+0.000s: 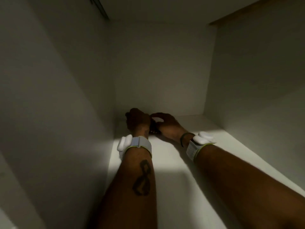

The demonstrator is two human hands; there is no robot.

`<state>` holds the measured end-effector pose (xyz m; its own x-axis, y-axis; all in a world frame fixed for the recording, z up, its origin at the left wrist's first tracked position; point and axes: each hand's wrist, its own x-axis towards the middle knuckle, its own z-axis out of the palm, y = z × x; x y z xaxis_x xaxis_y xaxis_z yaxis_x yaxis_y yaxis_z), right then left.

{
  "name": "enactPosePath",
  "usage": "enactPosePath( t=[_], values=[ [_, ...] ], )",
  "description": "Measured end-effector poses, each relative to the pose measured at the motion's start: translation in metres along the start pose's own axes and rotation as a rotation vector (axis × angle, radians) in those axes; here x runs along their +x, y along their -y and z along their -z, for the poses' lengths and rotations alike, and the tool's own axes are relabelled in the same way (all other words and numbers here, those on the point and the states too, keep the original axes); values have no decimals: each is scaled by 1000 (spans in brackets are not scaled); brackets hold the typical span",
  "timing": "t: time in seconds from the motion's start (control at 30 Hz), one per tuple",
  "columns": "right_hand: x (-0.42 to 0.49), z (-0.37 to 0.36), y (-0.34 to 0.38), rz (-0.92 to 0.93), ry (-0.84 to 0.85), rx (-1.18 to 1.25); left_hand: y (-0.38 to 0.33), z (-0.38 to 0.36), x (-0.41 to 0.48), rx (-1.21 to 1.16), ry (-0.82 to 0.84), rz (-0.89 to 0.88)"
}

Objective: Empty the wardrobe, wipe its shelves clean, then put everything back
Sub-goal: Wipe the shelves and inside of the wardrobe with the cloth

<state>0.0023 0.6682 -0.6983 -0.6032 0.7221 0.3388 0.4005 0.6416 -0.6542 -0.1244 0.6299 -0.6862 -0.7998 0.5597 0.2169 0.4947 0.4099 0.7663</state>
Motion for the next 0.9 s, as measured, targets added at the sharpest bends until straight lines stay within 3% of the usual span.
enactPosePath(
  t=[0.07, 0.17, 0.27, 0.33, 0.4, 0.57, 0.67, 0.87, 0.9],
  values=[
    [13, 7, -11, -73, -154, 80, -1, 8, -6, 266, -35, 21],
    [29, 4, -25, -160, -117, -14, 7, 0, -15, 536, 11, -49],
    [36, -15, -27, -163, -90, -29, 30, -16, -16, 437, 41, -121],
    [38, -28, -30, -189, 19, -188, 35, -20, -13, 336, 88, -83],
    [42, -34, -32, -185, 154, -370, 38, -19, -9, 409, 133, -108],
    [42, -45, -28, -133, 188, -440, 42, 7, -3, 691, 138, -371],
    [38, -51, -32, -119, 183, -486, 39, 19, 15, 820, 278, -555],
    [40, -55, -43, -103, 229, -520, 2, 44, 52, 1001, -45, -1045],
    [40, -54, -42, -109, 221, -514, 8, 42, 57, 1030, -53, -1014]
  ],
)
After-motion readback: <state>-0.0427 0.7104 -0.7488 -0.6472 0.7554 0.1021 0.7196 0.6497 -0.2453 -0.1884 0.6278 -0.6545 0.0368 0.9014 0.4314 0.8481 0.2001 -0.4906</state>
